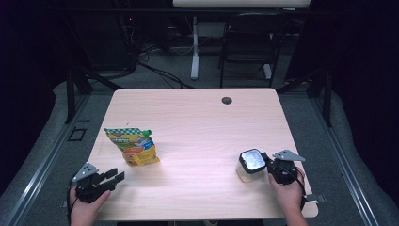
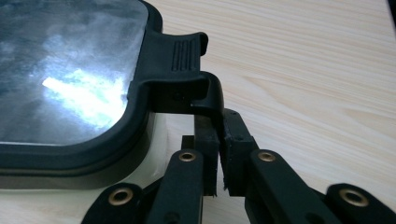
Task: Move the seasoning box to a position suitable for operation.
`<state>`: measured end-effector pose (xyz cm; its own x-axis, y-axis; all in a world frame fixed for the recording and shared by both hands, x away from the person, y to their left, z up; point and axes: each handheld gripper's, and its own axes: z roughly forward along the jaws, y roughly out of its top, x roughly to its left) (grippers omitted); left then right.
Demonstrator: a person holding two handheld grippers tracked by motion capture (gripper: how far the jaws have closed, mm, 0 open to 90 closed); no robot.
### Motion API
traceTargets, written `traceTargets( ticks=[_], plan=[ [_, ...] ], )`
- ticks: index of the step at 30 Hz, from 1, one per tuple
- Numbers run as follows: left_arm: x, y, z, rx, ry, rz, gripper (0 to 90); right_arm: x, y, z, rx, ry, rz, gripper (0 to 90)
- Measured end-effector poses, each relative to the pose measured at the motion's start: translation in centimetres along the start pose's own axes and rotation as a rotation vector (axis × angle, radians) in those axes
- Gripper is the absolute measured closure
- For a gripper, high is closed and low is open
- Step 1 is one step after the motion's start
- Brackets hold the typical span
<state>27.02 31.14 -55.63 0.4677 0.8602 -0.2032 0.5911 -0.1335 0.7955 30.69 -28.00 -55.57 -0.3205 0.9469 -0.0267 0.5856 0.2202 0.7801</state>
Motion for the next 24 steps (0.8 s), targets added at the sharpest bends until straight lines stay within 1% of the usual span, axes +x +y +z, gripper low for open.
traceTargets(
  ticks=[2,3,4,5,8,10,11,12,14,15,17,19,21,22,24],
  plan=[
    [0.0,0.0,0.0,-0.002,-0.001,0.001,58.5,1.1,0.3,0.1,-0.003,0.016,-0.001,86.6],
    [-0.1,0.0,0.1,-0.01,-0.003,0.002,58.6,2.3,0.5,0.1,-0.004,0.03,-0.007,86.6],
    [-0.1,0.0,0.1,-0.01,-0.003,0.002,58.7,2.3,0.5,0.1,-0.004,0.03,-0.007,86.6],
    [-0.1,0.0,0.1,-0.009,-0.005,0.002,58.7,2.7,0.6,0.2,-0.006,0.036,-0.01,86.6],
    [-0.2,0.0,0.1,-0.011,-0.004,0.003,58.6,4.6,1.0,0.4,-0.005,0.057,-0.028,86.6],
    [-0.3,0.0,0.1,-0.011,-0.005,0.004,58.6,5.5,1.1,0.6,-0.004,0.075,-0.033,86.6],
    [-0.3,0.0,0.1,-0.012,-0.005,0.003,58.6,6.3,1.1,0.9,-0.003,0.08,-0.046,86.6],
    [-0.2,0.0,0.1,-0.012,-0.004,0.002,58.6,6.3,1.1,0.9,-0.003,0.08,-0.046,86.6],
    [-0.2,-0.1,0.1,-0.012,-0.003,0.002,58.6,7.0,1.0,1.1,0.005,0.075,-0.072,86.5],
    [-0.2,0.0,0.0,-0.003,-0.004,0.004,58.6,7.2,1.0,1.2,0.006,0.074,-0.072,86.5],
    [-0.1,0.0,0.0,-0.004,-0.007,0.001,58.6,7.9,0.9,1.2,0.001,0.072,-0.087,86.5],
    [-0.1,0.0,0.0,-0.003,-0.008,0.001,58.6,8.0,0.9,1.3,-0.006,0.071,-0.088,86.5],
    [-0.1,0.0,0.0,-0.002,-0.008,0.002,58.5,8.4,0.8,1.1,-0.004,0.057,-0.094,85.9],
    [-0.1,0.0,0.1,-0.01,-0.008,0.0,58.5,8.4,0.8,1.1,-0.004,0.057,-0.094,85.9],
    [-0.1,0.0,0.1,-0.01,-0.008,0.002,58.4,8.7,0.7,1.0,-0.005,0.056,-0.109,85.8]
  ],
)
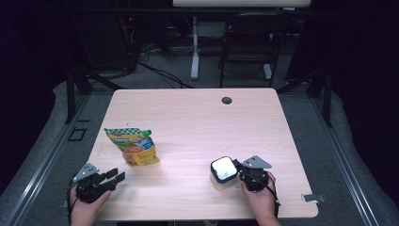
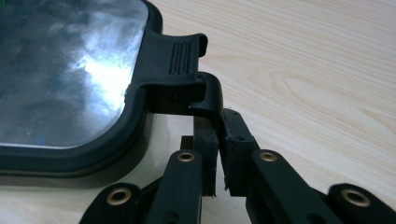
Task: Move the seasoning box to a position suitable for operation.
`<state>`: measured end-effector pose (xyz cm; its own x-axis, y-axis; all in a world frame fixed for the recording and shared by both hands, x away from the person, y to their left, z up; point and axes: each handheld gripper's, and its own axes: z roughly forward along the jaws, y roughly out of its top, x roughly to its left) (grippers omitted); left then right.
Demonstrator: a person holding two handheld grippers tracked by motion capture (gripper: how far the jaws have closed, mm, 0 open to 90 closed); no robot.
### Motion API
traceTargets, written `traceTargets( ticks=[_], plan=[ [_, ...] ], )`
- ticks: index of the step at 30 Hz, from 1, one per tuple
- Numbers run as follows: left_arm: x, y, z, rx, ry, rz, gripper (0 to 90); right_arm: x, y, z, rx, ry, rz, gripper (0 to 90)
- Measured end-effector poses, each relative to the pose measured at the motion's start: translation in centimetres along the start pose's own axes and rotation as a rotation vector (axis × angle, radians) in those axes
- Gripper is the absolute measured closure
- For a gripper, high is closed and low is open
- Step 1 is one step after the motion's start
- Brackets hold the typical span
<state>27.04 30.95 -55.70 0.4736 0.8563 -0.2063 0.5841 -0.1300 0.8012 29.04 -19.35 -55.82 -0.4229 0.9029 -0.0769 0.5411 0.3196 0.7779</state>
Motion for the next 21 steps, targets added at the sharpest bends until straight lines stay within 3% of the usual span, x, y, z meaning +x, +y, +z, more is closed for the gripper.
traceTargets(
  ticks=[5,21],
  plan=[
    [0.1,0.0,0.0,-0.001,0.0,-0.001,57.7,0.2,-0.3,-0.8,0.022,0.054,-0.03,84.3],
    [0.1,0.0,-0.1,0.004,0.001,-0.005,57.3,1.3,-1.7,-3.5,0.052,0.141,-0.052,78.0]
  ],
)
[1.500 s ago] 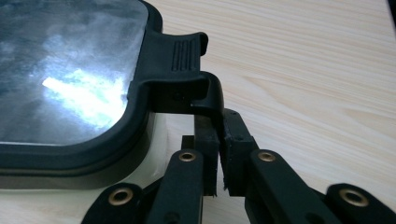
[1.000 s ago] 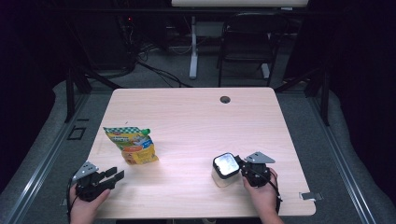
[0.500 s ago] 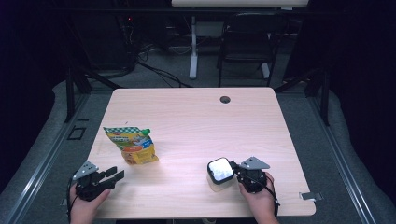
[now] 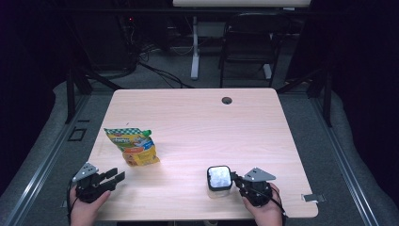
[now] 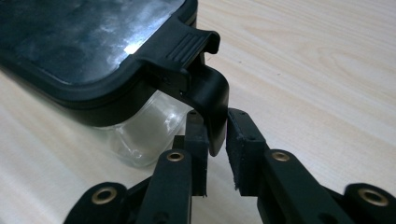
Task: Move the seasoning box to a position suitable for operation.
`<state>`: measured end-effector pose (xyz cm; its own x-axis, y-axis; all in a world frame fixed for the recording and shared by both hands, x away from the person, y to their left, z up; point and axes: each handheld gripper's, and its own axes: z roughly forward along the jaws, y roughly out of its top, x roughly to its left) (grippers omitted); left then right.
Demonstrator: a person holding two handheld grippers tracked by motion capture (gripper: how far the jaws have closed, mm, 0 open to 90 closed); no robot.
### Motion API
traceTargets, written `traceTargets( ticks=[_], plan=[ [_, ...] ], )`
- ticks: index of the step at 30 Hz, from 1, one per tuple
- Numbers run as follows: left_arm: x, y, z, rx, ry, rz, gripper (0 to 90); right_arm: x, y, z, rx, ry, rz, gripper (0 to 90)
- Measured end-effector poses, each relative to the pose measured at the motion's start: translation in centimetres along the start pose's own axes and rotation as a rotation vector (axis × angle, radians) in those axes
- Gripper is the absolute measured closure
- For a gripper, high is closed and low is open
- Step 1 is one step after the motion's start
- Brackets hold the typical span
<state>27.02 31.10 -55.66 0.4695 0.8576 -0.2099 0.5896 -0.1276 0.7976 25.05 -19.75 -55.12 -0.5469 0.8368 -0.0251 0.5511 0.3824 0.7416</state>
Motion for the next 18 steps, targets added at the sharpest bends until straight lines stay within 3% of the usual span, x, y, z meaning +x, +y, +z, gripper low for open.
traceTargets(
  ticks=[6,18],
  plan=[
    [-0.1,0.0,0.0,0.001,-0.001,0.005,57.3,0.4,-0.5,-0.4,-0.012,0.044,0.012,72.9],
    [-0.3,0.0,0.0,-0.004,0.0,0.016,57.8,0.5,-0.5,-2.3,-0.02,0.088,0.001,65.1]
  ],
)
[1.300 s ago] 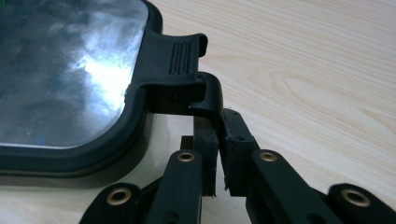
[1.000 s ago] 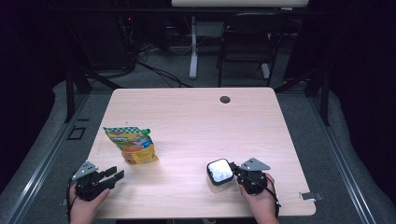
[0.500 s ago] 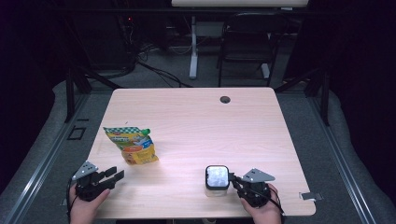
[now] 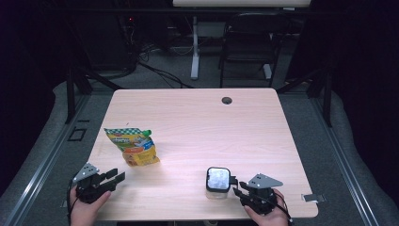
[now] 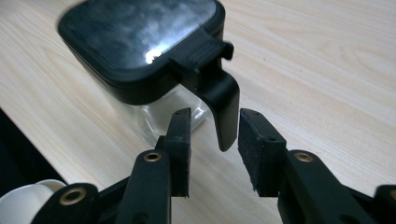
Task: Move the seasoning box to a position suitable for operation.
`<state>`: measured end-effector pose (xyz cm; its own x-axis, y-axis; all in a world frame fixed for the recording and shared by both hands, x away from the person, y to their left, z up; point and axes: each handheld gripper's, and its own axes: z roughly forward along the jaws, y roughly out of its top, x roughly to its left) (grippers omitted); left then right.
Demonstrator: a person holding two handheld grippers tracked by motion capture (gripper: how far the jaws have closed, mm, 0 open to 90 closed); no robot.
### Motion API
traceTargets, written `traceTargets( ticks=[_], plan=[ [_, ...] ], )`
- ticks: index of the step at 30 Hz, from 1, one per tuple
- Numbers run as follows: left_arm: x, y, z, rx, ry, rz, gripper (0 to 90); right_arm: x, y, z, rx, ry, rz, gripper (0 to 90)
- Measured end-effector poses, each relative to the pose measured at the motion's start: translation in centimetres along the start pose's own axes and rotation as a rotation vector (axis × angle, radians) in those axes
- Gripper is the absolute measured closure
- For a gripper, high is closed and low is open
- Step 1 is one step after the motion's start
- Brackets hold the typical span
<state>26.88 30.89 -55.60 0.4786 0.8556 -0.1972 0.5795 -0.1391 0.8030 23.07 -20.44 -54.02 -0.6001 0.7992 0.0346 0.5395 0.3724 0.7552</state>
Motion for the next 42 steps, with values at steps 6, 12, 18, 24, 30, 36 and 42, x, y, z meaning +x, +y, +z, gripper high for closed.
traceTargets(
  ticks=[6,12,18,24,30,36,42],
  plan=[
    [-0.2,0.1,0.0,0.014,-0.026,-0.001,58.3,0.2,0.9,-1.4,-0.056,-0.017,-0.013,64.9],
    [-0.8,0.1,0.0,0.013,-0.042,0.005,58.6,-0.2,1.5,-2.1,-0.118,0.003,0.046,68.9],
    [-1.7,0.4,0.1,0.017,-0.051,0.028,57.2,-0.8,1.9,-3.0,-0.118,-0.03,0.06,77.8],
    [-2.7,0.8,0.0,0.01,-0.068,0.055,56.6,-1.1,3.5,-3.4,-0.118,-0.036,0.033,88.9],
    [-3.6,0.9,0.2,0.014,-0.076,0.081,55.9,-0.4,4.7,-2.9,-0.133,-0.01,0.014,90.0],
    [-4.4,1.1,0.5,0.029,-0.12,0.077,60.4,0.4,4.5,-2.3,-0.118,-0.017,0.0,90.0],
    [-5.4,1.2,1.1,0.043,-0.14,0.091,63.3,0.6,4.2,-1.9,-0.117,-0.015,0.002,90.0]
  ],
)
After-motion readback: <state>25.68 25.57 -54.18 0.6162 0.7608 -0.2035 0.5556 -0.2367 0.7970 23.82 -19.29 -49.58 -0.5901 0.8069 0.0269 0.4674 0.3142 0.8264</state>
